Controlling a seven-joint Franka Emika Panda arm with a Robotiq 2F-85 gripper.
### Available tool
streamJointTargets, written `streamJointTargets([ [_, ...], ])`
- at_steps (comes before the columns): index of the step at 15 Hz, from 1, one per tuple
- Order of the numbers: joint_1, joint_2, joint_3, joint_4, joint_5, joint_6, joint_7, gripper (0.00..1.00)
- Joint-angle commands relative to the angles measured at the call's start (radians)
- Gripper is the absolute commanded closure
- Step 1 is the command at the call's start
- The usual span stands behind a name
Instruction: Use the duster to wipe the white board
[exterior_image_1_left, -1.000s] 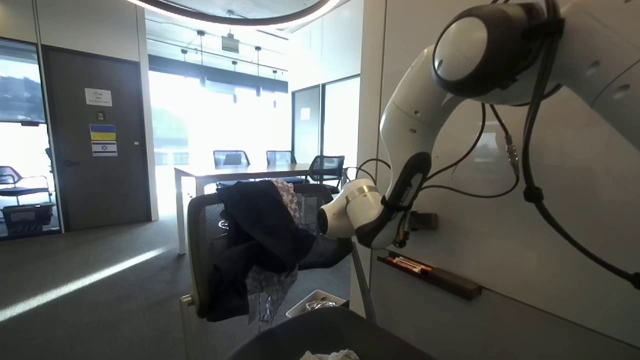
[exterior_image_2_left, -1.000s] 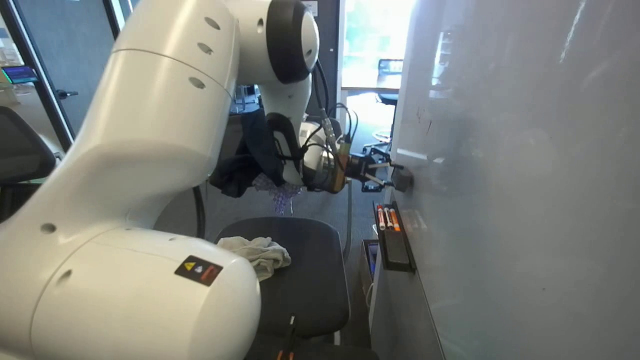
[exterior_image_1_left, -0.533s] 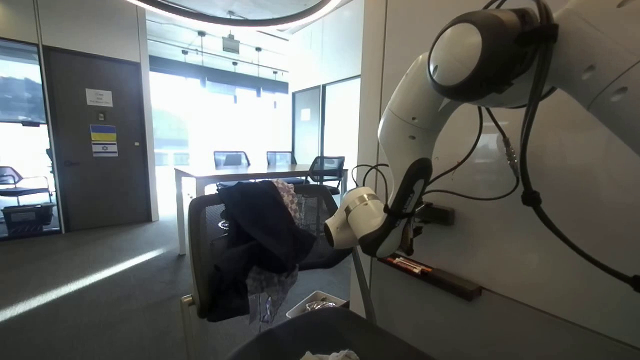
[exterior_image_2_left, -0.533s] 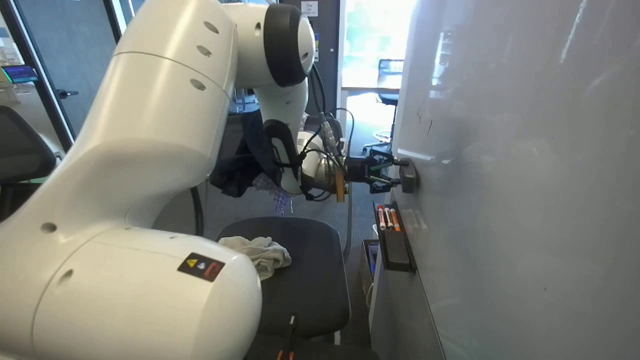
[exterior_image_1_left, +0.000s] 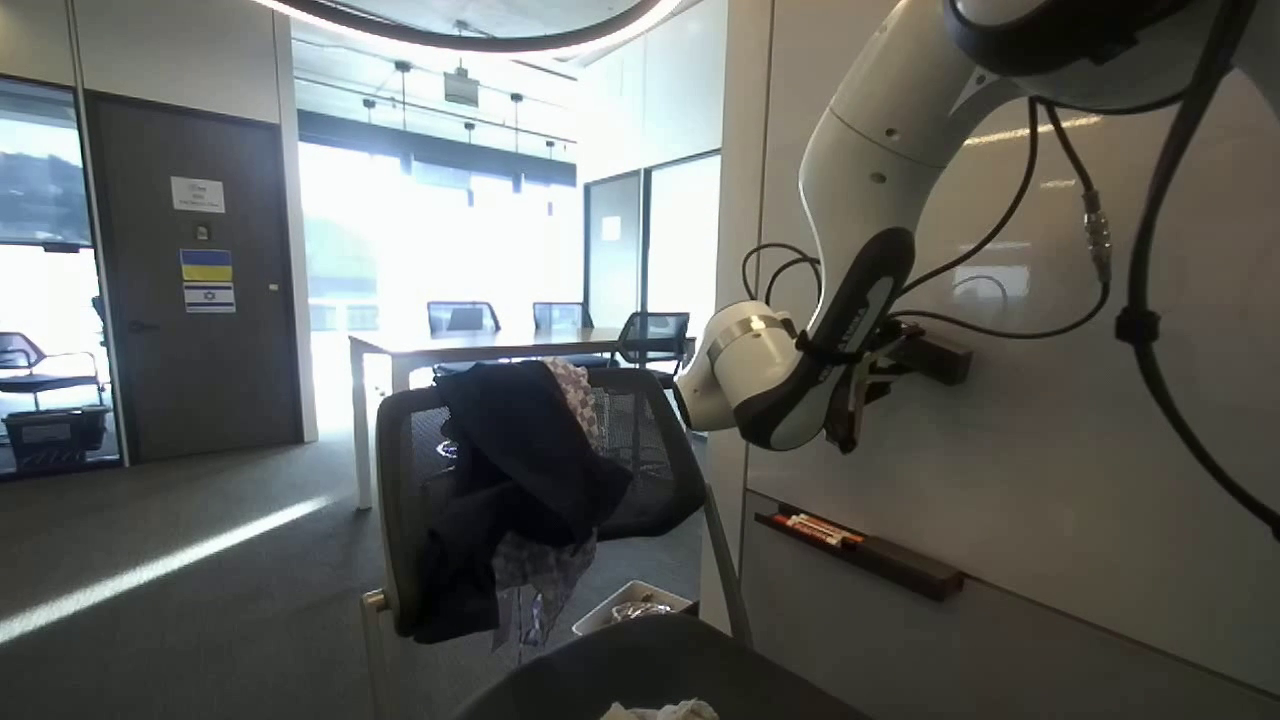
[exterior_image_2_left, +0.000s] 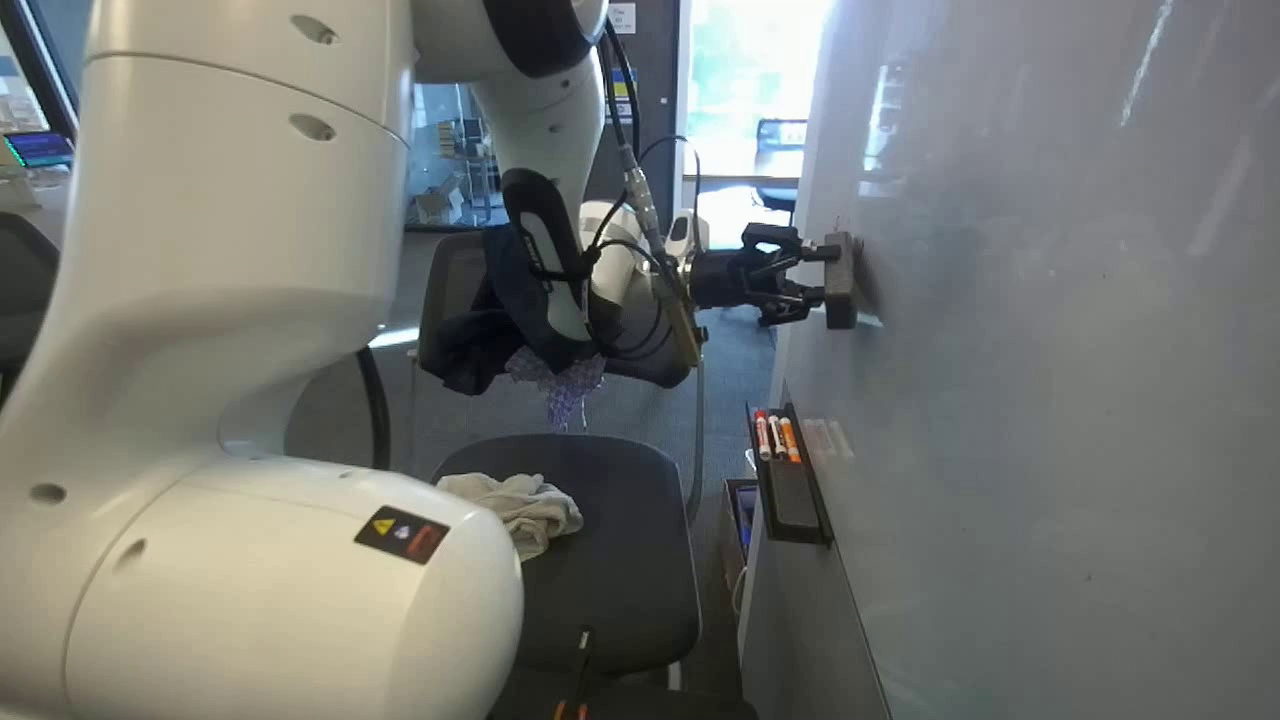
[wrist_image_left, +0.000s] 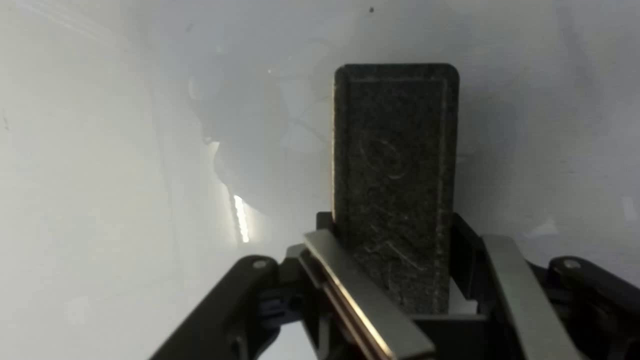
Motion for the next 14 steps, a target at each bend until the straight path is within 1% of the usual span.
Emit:
streamJointTargets([
  [1, -0.033, -0.173, 0.009, -0.115, -0.044, 0.084, 0.042, 0.69],
  [4, -0.036, -0.235, 0.016, -0.138, -0.115, 0.233, 0.012, 0.69],
  [6, -0.038, -0.280, 0.013, -0.150, -0.164, 0.331, 0.015, 0.69],
  [9, -0.048, -0.326, 0.009, -0.163, -0.204, 0.499, 0.021, 0.69],
  [13, -0.082, -0.284, -0.009, -0.124, -0.224, 0.777, 0.003, 0.69],
  [14, -0.089, -0.266, -0.013, -0.116, -0.224, 0.832, -0.008, 0.69],
])
